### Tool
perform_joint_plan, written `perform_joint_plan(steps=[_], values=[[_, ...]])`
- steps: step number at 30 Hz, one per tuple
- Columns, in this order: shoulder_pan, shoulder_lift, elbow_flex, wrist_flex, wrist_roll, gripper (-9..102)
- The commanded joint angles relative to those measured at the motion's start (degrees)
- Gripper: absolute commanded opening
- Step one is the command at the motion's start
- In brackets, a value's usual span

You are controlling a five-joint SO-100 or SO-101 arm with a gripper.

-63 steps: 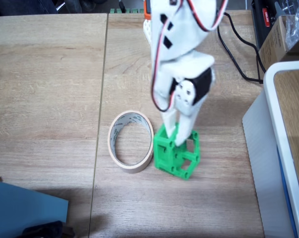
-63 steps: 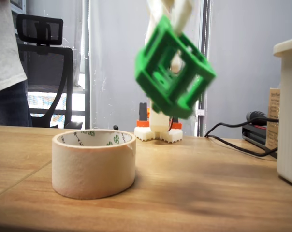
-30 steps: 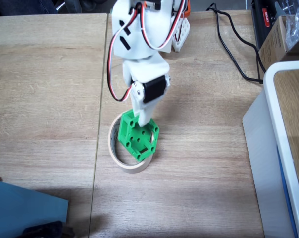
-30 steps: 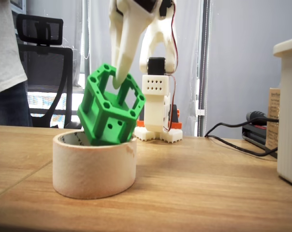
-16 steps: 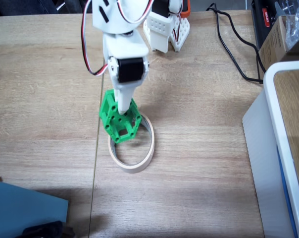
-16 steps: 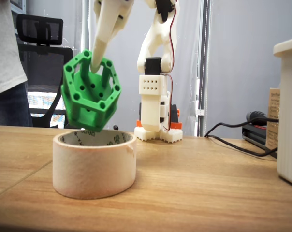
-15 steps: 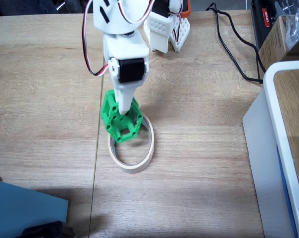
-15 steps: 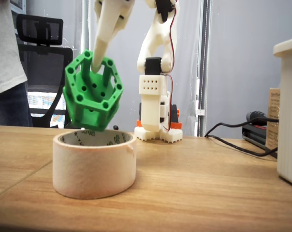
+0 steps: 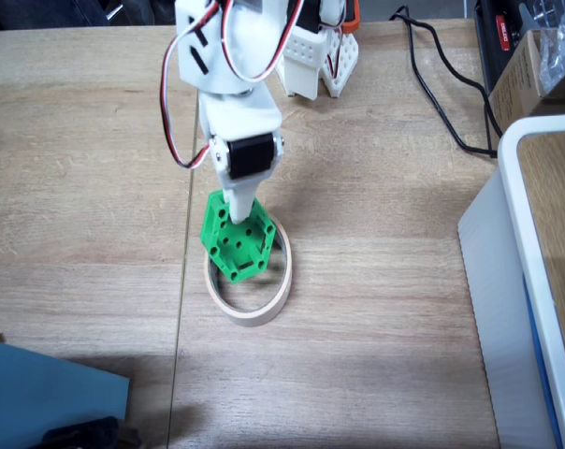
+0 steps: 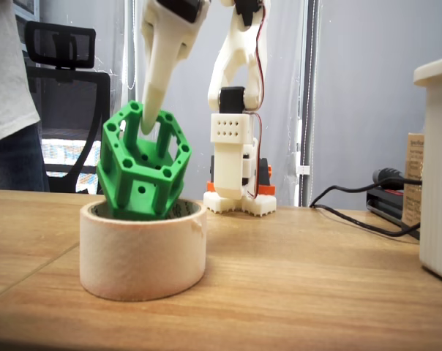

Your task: Grasp a component and put it in the bin.

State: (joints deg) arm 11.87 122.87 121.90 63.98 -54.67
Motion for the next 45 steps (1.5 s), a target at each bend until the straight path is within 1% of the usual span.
perform_joint_plan(steps=[1, 12, 29, 32, 41, 45], values=[[0.5, 0.4, -0.9, -0.7, 0.4, 0], [0.0, -4.7, -1.6, -0.7, 0.7, 0], [-0.2, -5.4, -1.4, -0.8, 0.1, 1], [-0.2, -5.2, -1.0, -0.8, 0.1, 3], [-0.2, -4.2, -1.0, -0.8, 0.1, 15], [-0.2, -4.1, -1.0, -0.8, 0.1, 17]])
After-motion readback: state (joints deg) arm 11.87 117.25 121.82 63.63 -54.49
